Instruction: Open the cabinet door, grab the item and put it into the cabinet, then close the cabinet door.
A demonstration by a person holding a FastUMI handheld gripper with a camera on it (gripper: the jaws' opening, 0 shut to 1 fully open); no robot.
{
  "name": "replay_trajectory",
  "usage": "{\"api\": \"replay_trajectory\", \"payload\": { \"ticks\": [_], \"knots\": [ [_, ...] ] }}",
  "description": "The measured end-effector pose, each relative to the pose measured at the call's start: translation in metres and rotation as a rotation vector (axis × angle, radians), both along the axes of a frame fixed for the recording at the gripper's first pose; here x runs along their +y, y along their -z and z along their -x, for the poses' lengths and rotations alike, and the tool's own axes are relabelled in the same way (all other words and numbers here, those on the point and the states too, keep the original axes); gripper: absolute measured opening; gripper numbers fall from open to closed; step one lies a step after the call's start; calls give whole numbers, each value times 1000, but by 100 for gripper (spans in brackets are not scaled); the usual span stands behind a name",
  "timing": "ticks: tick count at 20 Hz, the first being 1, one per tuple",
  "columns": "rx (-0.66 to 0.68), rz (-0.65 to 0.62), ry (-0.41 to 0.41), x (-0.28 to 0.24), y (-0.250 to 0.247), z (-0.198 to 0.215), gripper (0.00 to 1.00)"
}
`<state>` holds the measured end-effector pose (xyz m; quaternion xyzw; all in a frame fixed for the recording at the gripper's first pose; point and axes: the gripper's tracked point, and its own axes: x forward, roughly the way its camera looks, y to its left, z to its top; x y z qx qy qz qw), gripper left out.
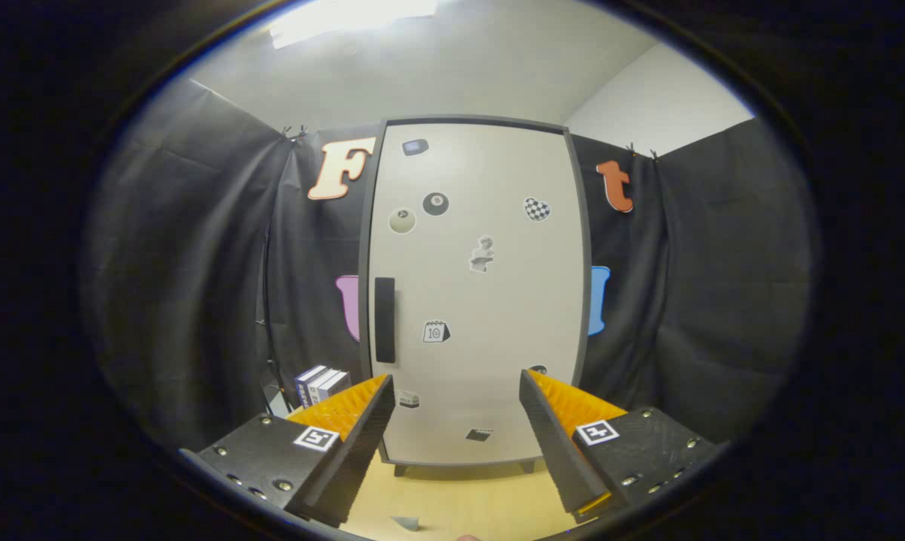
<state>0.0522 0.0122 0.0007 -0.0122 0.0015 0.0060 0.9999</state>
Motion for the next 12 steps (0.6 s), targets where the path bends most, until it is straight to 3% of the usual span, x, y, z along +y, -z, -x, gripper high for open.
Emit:
{"api": "replay_trajectory", "payload": {
  "ticks": [12],
  "knots": [
    [0,19,-100,69,1,-90,99]
  ]
}}
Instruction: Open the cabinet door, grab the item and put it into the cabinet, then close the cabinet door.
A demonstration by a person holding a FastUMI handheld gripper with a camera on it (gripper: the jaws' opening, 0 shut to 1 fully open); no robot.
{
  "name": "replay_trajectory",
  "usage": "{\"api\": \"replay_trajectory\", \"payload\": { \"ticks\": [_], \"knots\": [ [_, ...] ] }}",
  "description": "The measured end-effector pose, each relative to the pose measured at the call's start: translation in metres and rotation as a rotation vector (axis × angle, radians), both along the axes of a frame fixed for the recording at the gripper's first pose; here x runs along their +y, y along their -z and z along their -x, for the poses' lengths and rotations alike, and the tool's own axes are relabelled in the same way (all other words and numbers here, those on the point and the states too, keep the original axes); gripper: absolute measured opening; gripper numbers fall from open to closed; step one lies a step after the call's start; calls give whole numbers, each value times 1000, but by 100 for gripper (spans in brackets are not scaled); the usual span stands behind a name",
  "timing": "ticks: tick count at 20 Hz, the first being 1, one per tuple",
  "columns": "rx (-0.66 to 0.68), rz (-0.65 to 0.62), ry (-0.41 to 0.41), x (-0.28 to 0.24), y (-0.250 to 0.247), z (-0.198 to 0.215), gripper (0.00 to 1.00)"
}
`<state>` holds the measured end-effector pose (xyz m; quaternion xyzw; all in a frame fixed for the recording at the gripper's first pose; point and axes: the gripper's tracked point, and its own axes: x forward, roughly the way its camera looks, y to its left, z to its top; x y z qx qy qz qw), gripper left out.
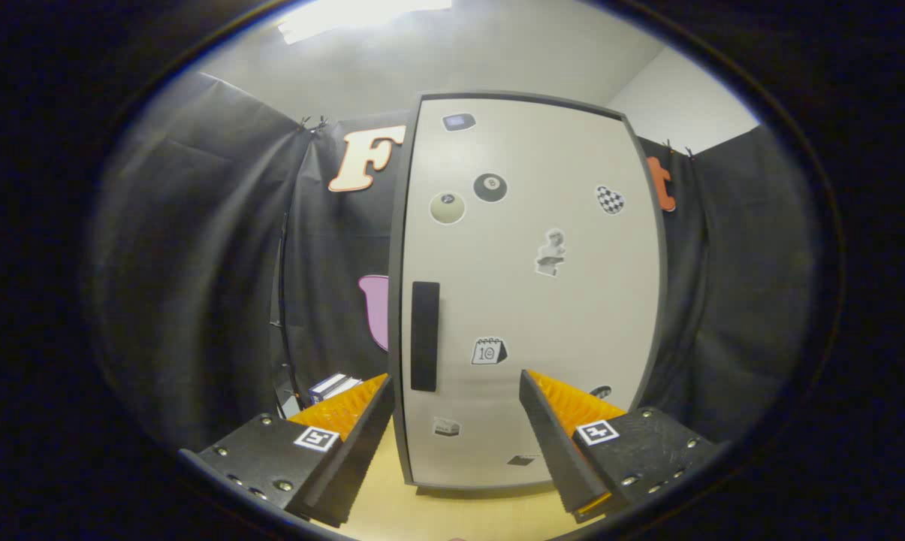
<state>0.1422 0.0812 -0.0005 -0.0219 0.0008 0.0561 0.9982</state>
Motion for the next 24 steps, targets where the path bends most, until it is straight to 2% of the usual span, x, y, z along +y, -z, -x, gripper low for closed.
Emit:
{"api": "replay_trajectory", "payload": {
  "ticks": [11,14,16,17,20,22,24],
  "knots": [
    [27,-44,-17,30,11,-80,99],
    [38,-48,-10,34,14,-93,95],
    [43,-51,-11,38,16,-99,84],
    [47,-50,-4,39,19,-106,84],
    [46,-59,11,39,18,-110,51],
    [62,-71,13,40,21,-112,51],
    [71,-79,9,43,19,-116,43]
  ]
}}
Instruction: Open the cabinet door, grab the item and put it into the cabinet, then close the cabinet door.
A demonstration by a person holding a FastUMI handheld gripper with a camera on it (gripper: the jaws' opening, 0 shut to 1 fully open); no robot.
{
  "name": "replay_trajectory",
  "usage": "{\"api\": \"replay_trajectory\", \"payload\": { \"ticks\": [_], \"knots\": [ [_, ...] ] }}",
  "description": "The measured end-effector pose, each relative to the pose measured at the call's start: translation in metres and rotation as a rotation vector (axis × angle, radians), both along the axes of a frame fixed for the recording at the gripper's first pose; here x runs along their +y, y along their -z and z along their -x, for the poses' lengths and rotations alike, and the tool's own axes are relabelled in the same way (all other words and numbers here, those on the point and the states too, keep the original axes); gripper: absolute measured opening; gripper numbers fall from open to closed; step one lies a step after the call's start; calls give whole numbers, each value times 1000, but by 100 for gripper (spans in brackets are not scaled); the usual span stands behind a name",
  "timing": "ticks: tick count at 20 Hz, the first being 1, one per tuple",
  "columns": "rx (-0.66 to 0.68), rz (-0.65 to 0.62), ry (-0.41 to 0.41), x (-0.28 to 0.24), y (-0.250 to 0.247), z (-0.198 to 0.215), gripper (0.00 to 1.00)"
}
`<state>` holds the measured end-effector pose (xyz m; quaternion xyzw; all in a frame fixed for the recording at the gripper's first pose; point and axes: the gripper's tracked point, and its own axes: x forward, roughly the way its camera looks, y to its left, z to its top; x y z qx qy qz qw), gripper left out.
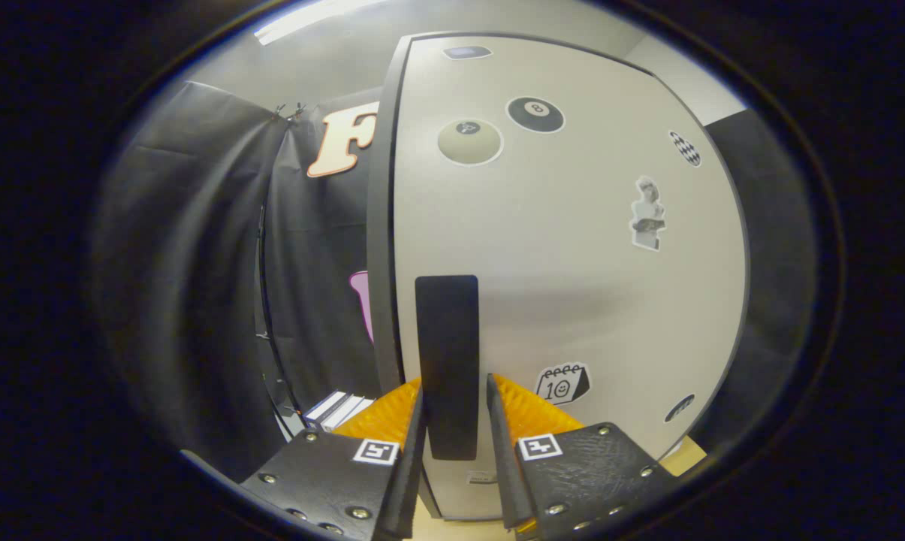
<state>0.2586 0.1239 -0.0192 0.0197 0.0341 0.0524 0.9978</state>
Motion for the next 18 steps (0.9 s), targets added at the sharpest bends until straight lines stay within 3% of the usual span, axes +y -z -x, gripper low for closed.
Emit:
{"api": "replay_trajectory", "payload": {
  "ticks": [2,7,8,18],
  "knots": [
    [4,-6,20,1,1,1,32],
    [51,-45,27,0,5,3,32],
    [46,-37,26,0,3,6,23],
    [44,-13,61,-12,0,38,23]
  ]
}}
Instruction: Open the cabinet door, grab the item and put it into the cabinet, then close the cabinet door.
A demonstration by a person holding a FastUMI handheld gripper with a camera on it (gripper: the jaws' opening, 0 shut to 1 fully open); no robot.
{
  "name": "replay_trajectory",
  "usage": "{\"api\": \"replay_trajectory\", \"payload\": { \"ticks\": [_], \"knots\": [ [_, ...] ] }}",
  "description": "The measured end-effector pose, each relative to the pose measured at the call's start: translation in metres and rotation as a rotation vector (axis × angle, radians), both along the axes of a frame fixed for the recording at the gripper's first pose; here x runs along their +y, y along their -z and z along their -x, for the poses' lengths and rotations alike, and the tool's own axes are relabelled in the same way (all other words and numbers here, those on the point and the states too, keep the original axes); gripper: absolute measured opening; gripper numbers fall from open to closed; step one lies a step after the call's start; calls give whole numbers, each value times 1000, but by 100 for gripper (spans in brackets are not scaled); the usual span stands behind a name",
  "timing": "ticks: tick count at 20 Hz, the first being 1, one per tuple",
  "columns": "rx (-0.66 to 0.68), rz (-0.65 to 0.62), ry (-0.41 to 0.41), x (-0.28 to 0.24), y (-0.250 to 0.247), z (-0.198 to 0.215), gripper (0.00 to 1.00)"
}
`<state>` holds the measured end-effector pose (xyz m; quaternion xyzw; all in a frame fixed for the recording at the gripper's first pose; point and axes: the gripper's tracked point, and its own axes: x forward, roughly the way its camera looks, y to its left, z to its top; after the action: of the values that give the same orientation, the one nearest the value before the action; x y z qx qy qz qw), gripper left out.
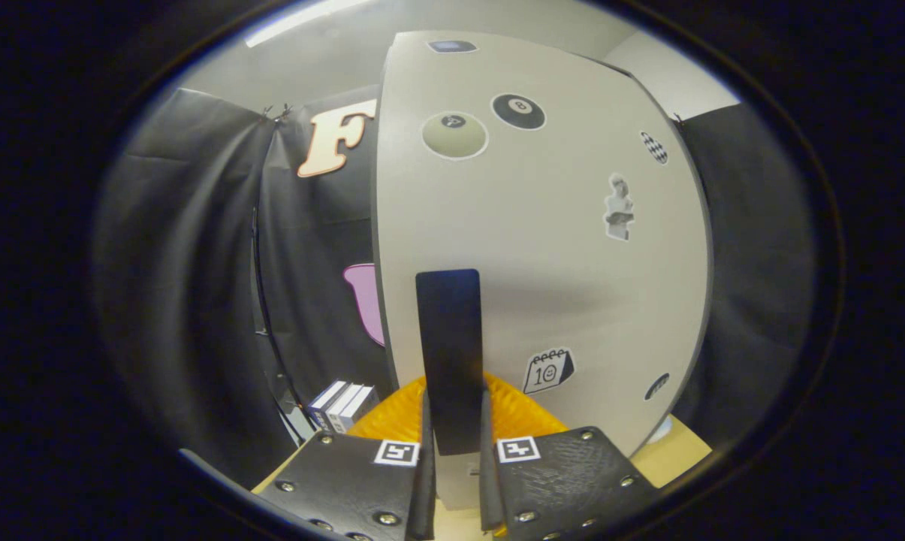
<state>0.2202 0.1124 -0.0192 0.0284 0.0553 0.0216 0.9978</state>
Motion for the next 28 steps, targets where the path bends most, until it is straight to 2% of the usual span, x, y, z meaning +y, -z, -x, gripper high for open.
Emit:
{"api": "replay_trajectory", "payload": {
  "ticks": [13,22,28],
  "knots": [
    [20,-6,72,-60,-9,93,23],
    [11,17,171,-133,-16,151,23],
    [-5,33,136,-173,-19,164,22]
  ]
}}
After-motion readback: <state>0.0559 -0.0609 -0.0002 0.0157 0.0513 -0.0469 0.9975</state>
